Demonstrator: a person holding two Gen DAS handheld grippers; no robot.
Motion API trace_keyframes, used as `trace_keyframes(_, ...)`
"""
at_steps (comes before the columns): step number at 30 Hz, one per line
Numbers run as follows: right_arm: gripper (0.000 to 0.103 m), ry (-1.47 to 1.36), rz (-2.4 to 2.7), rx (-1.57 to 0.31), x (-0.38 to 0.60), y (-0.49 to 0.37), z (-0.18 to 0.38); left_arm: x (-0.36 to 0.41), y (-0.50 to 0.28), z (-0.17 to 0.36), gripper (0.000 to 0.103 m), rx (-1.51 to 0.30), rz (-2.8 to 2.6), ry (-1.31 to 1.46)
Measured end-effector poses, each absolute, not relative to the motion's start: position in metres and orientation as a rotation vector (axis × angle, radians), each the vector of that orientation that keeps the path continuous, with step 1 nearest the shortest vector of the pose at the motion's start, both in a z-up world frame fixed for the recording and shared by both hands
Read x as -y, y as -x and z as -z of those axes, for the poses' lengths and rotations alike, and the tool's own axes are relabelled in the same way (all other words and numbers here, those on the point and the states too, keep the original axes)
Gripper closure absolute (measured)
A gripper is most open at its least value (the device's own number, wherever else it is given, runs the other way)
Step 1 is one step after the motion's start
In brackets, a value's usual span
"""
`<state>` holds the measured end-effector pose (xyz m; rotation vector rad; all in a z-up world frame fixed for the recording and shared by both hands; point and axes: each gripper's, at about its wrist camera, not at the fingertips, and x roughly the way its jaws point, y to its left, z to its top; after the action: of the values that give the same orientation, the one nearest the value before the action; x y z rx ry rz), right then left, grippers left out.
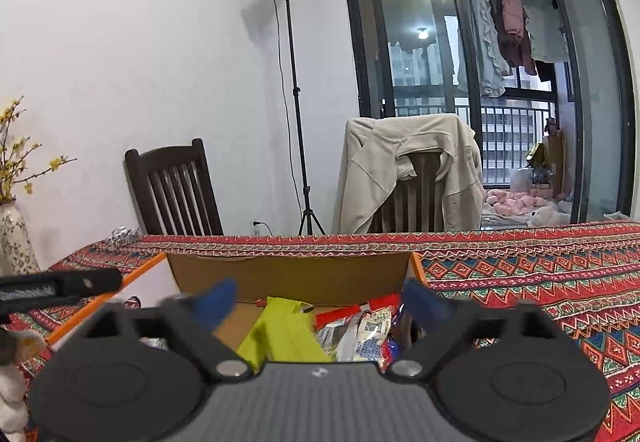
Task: Organize snacks
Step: 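Open both grippers to drop the cracker bag and green bar inside, then withdraw both tools from the box toward the remaining snacks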
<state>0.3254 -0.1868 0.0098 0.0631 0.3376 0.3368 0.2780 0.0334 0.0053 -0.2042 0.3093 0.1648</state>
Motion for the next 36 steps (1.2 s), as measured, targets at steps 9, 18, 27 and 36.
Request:
trace_keyframes(9,0.000,-0.081,-0.328,-0.344,0.191,-0.324,-0.014,-0.032,-0.274,-0.012,0.000,-0.299,-0.161,0.209)
trace_keyframes(18,0.000,-0.055,-0.337,-0.338,0.187,-0.306,-0.042,-0.027,-0.257,-0.043,0.000,-0.269,-0.159,0.214)
trace_keyframes(27,0.000,0.007,-0.337,-0.344,0.191,-0.266,-0.055,-0.028,-0.219,-0.062,0.000,-0.279,-0.120,0.204)
trace_keyframes(36,0.000,0.019,-0.352,-0.385,0.207,-0.206,-0.042,-0.028,-0.168,-0.043,0.000,-0.345,-0.078,0.165)
